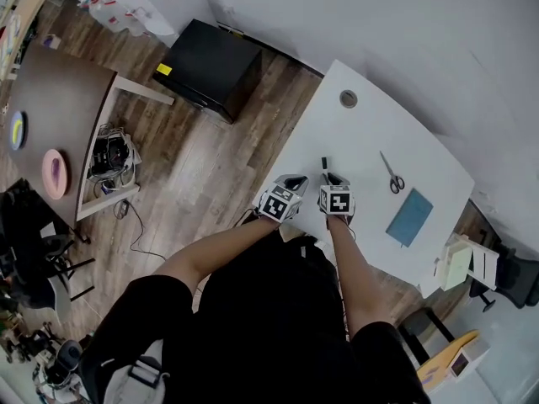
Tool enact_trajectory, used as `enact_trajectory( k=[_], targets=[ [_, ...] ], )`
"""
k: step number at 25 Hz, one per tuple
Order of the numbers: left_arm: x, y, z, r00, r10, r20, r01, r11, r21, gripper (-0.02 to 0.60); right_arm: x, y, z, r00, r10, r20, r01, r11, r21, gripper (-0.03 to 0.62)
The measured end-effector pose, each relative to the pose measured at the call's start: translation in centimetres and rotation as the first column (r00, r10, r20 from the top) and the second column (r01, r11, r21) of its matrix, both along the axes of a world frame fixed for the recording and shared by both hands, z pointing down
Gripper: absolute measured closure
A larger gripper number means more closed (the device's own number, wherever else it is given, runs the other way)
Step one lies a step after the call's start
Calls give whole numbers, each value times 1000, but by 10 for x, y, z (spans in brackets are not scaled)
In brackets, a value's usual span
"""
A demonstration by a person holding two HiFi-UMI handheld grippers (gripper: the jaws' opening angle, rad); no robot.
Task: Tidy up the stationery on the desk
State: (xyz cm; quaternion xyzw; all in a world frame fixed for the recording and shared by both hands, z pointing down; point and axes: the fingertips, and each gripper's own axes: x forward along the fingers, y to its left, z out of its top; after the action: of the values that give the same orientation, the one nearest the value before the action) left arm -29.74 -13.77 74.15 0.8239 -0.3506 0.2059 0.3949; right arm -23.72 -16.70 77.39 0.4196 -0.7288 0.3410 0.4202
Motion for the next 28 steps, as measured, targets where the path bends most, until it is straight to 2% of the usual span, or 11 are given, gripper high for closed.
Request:
enact_trajectory(
  k=[4, 9, 13, 19, 23, 28],
  targets=[
    [21, 27, -1, 998, 56, 28, -56, 998, -2, 568, 19, 24, -26, 991, 106, 86, -109, 994, 31, 514],
    [51, 66, -10, 996, 67, 51, -67, 998, -14, 568, 61, 75, -52, 959, 216, 181, -230, 971, 59, 514],
    [107, 93, -17, 992, 114, 52, -114, 993, 4, 568, 125, 121, -68, 927, 301, 224, -327, 941, 90, 514],
    [198, 147, -30, 977, 197, 85, -203, 977, 63, 568, 224, 198, -84, 863, 425, 275, -468, 876, 113, 514],
    [251, 194, -35, 972, 213, 96, -220, 973, 73, 568, 282, 247, -91, 820, 482, 310, -538, 834, 125, 514],
    [308, 237, -39, 972, 219, 89, -225, 972, 63, 568, 344, 292, -98, 786, 525, 327, -590, 794, 144, 514]
  ],
)
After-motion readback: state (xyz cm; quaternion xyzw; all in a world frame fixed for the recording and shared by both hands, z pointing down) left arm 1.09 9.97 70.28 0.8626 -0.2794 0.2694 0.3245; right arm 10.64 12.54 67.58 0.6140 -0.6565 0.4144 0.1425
